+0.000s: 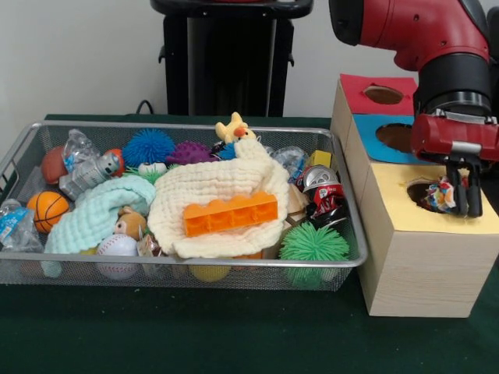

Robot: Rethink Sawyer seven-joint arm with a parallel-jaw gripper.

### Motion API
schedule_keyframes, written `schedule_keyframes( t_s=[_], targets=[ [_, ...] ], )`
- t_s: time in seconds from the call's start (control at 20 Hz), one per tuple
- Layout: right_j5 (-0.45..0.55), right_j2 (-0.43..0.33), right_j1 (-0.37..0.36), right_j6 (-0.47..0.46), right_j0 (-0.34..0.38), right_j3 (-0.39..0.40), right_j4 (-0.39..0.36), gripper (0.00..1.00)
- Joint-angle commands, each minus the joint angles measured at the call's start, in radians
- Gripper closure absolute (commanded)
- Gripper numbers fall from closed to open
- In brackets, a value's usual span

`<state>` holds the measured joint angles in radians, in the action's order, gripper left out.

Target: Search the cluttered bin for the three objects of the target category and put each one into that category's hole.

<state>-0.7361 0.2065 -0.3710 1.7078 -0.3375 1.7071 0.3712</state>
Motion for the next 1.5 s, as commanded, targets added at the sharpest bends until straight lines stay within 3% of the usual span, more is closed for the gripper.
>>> schedule_keyframes(
  t_s=[0.05,0.5,0.8,1.5],
  targets=[
    [0.14,-0.056,0.004,0.165,-0.016,0.06,0.042,1.0],
    [0.107,-0.033,0.021,0.144,-0.012,0.052,-0.005,1.0],
    [0.071,-0.024,0.02,0.144,0.016,0.036,-0.075,1.0],
    [0.105,-0.055,-0.014,0.166,0.132,0.026,-0.264,1.0]
  ],
)
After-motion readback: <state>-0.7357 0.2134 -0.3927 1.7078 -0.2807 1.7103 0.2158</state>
